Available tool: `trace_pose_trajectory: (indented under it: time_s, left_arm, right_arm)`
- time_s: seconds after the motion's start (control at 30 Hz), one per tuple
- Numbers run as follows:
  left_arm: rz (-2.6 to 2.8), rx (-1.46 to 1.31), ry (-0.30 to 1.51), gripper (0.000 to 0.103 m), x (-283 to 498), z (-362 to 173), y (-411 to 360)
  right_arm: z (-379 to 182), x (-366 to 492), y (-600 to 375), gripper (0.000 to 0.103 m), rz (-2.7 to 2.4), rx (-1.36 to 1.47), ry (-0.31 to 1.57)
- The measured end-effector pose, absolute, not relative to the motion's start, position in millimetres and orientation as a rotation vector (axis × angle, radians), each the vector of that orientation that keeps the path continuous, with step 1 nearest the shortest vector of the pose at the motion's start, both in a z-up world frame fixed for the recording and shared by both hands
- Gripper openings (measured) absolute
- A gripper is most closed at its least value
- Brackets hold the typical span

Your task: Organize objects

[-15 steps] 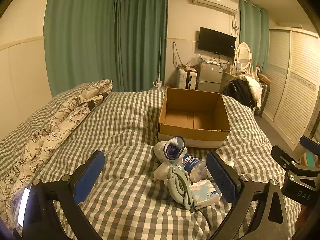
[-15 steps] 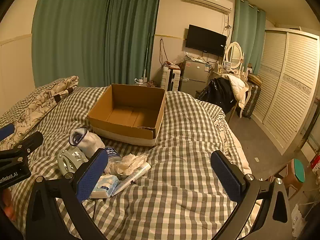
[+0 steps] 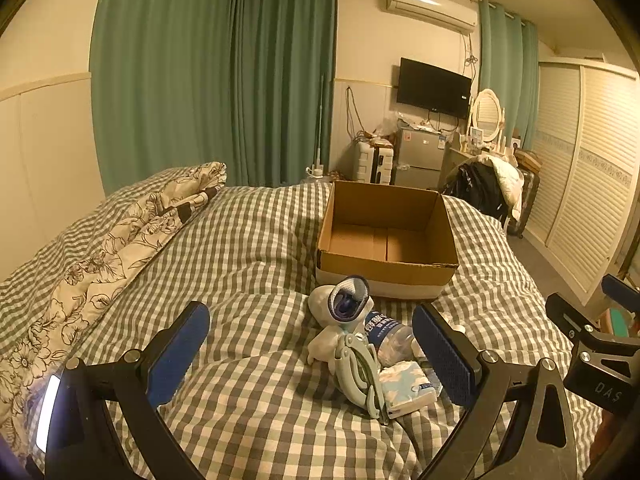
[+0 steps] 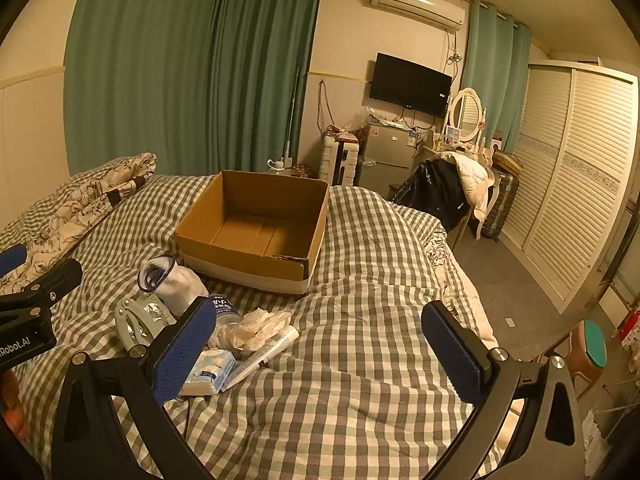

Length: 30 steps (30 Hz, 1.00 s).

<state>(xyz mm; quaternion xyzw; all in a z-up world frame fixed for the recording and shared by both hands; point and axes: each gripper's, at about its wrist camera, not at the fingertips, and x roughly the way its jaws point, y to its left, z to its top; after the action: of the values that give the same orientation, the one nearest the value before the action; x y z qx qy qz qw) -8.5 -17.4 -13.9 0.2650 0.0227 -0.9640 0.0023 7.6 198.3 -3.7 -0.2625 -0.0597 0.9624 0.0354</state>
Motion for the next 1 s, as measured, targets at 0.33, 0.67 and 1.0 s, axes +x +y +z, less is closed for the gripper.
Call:
trace_pose_trajectory:
  time_s: [0.33, 0.67, 1.0]
  left_arm:
    - [-3.018, 0.823, 0.063, 0.103, -4.1, -10.2, -13.3]
    - [-3.016, 0.821, 0.055, 0.103, -1.8, -7.7, -12.3]
    - [-3.021, 0.818, 0.042, 0.103, -1.7, -5.3, -12.9]
  right_arm:
    - [-2.3, 14.4, 202.8, 0.103, 2.963, -0.793, -0.167]
    - [-3.1, 17.0, 203.5, 0.103, 2.965, -0.796, -0.162]
    - [-2.0, 17.7, 202.0, 0.103, 2.972, -0.808, -0.165]
